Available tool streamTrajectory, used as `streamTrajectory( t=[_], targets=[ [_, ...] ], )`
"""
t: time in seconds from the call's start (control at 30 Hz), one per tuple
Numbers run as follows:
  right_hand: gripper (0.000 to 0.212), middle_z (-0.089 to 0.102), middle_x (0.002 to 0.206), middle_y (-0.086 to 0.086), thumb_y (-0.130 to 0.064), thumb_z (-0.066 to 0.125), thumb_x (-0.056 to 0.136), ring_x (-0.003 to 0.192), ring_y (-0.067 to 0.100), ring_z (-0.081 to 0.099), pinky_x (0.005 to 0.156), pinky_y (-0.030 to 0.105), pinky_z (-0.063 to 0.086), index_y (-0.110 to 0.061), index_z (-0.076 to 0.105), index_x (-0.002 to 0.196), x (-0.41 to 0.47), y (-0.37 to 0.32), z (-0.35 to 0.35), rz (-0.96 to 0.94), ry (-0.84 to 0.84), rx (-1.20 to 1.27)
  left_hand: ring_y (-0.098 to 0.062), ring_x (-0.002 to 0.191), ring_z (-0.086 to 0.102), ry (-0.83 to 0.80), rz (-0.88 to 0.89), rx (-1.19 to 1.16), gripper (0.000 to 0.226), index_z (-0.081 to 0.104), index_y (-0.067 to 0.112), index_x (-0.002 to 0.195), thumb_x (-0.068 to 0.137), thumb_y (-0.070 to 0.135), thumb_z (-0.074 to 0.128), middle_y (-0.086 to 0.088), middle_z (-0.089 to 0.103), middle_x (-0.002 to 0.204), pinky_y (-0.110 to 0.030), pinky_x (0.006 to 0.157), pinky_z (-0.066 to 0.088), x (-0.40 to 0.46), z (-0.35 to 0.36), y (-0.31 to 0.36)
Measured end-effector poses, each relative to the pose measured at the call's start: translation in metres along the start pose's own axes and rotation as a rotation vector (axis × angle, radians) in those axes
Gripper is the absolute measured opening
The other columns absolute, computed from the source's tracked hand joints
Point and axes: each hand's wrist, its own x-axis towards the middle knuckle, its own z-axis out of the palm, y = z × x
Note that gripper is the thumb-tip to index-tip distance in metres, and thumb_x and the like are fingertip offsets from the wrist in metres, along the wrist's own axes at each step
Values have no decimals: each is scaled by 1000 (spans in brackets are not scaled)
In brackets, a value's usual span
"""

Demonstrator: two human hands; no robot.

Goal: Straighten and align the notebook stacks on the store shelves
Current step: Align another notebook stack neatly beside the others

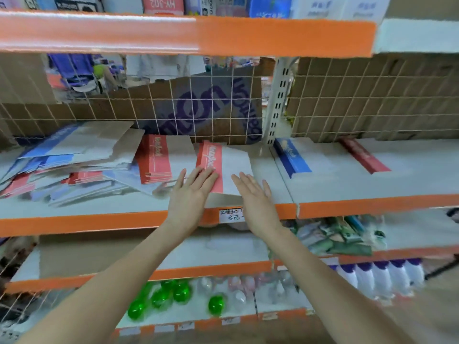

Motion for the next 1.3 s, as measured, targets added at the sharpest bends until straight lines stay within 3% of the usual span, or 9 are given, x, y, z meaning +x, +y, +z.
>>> streamTrajectory(
  t=[0.13, 0.3, 0.53, 0.7, 0.97, 1.07, 1.13, 1.23, 1.3],
  targets=[
    [83, 8, 160, 1, 11, 40, 82, 147, 14, 2, 114, 35, -13, -24, 11, 152, -21, 43, -29, 79, 136, 5, -35, 107, 63, 139, 101, -13, 60, 66, 2, 115, 70, 0, 27, -13, 66, 117, -61, 89, 43, 23, -9, 54],
    [76, 7, 160, 0, 9, 36, 88, 147, 14, 1, 113, 33, -15, -25, 12, 152, -53, 120, -65, 159, 208, -34, -34, 108, 62, 164, 190, -27, 59, 65, 4, 117, 71, 0, 29, -12, 66, 117, -63, 92, 41, 60, -1, 138],
    [73, 14, 159, 0, 8, 35, 89, 146, 15, 7, 115, 40, -2, -24, 15, 151, -111, 269, -119, 243, 205, -106, -32, 110, 61, 186, 248, -93, 61, 66, 5, 117, 71, -5, 27, -10, 66, 117, -63, 96, 36, 114, 24, 296],
    [74, 16, 158, 3, 7, 39, 87, 146, 17, 9, 115, 39, 0, -27, 19, 150, -125, 353, -153, 236, 149, -146, -33, 111, 61, 171, 193, -136, 67, 64, 6, 119, 59, -21, 63, -11, 66, 117, -62, 100, 33, 144, 38, 379],
    [74, 15, 158, 6, 5, 37, 89, 146, 19, 6, 116, 42, -1, -31, 17, 150, -96, 427, -152, 242, 64, -130, -27, 133, 41, 18, 118, -43, 72, 44, 16, 140, 74, -13, 53, -3, 50, 139, -49, 115, 11, 198, 64, 420],
    [75, 15, 158, 6, 6, 37, 89, 146, 18, 7, 116, 41, -2, -31, 16, 150, -71, 451, -146, 225, 55, -141, -29, 108, 63, 96, 137, 6, 78, 65, 8, 118, 46, -19, 72, -7, 68, 114, -58, 100, 35, 225, 83, 423],
    [73, 14, 158, 7, 5, 35, 89, 146, 19, 7, 117, 42, -1, -31, 17, 150, -54, 468, -144, 214, 29, -143, -29, 103, 65, 104, 135, 23, 77, 67, 7, 115, 43, -19, 73, -8, 70, 109, -59, 97, 38, 243, 98, 424],
    [72, 16, 157, 9, 7, 35, 89, 145, 21, 10, 117, 42, 3, -30, 19, 150, -32, 491, -142, 200, -66, -129, -21, 133, 41, -58, 78, -8, 73, 41, 16, 141, 75, -10, 57, -1, 50, 139, -49, 115, 11, 268, 120, 429],
    [72, 17, 156, 10, 8, 36, 88, 143, 22, 14, 116, 40, 7, -28, 21, 150, -18, 506, -138, 187, -109, -102, -15, 140, 25, -157, 48, 25, 73, 21, 22, 149, 85, -2, 47, 5, 32, 151, -44, 116, 0, 281, 135, 430]
  ],
)
